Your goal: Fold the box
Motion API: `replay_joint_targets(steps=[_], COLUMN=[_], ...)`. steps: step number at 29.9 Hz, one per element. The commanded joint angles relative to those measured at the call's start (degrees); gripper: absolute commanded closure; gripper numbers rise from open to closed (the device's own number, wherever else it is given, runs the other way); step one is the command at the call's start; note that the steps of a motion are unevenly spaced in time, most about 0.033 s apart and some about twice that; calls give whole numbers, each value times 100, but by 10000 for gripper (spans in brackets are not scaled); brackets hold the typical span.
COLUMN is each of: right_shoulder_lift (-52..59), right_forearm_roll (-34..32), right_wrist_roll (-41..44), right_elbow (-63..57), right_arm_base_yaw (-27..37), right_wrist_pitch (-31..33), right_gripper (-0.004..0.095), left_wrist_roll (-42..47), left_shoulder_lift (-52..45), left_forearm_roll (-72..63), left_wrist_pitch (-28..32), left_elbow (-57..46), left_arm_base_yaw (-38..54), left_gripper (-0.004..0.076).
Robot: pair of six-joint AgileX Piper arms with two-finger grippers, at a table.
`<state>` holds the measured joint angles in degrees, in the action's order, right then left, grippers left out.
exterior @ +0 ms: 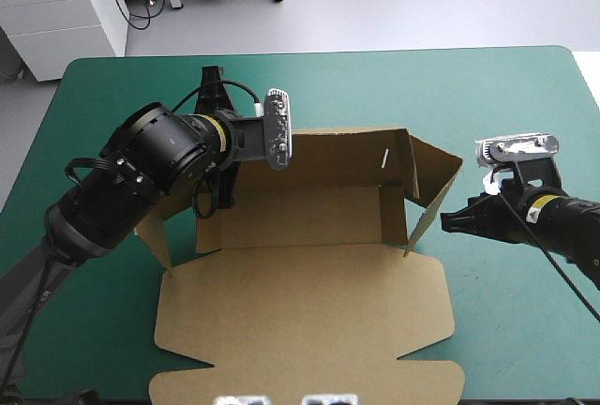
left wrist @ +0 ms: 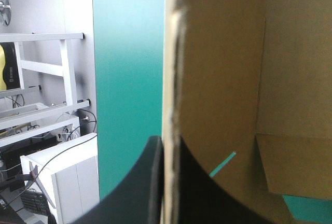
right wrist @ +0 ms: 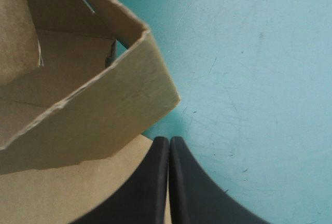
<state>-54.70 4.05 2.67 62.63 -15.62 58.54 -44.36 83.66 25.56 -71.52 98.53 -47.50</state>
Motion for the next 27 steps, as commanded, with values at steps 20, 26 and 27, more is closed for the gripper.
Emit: replay_joint_targets(steps=[20, 26, 27], right_shoulder_lift=[76, 76, 76], right_forearm_roll=[124, 143, 193], right_wrist_roll=[199, 270, 325], right_elbow=[161, 161, 161], right_arm_base_yaw=[-13, -13, -13], right_wrist_pitch=[-472, -553, -603], right_gripper=[912, 912, 912], left_wrist_roll=[1588, 2399, 2479], left_shoulder_lift=[828, 817, 791], left_forearm_roll=[1316, 2299, 2396], left_wrist_pitch=[1798, 1892, 1966], left_elbow=[-111, -734, -853], left_arm_base_yaw=[-36, -223, -280], left_gripper=[731, 731, 731])
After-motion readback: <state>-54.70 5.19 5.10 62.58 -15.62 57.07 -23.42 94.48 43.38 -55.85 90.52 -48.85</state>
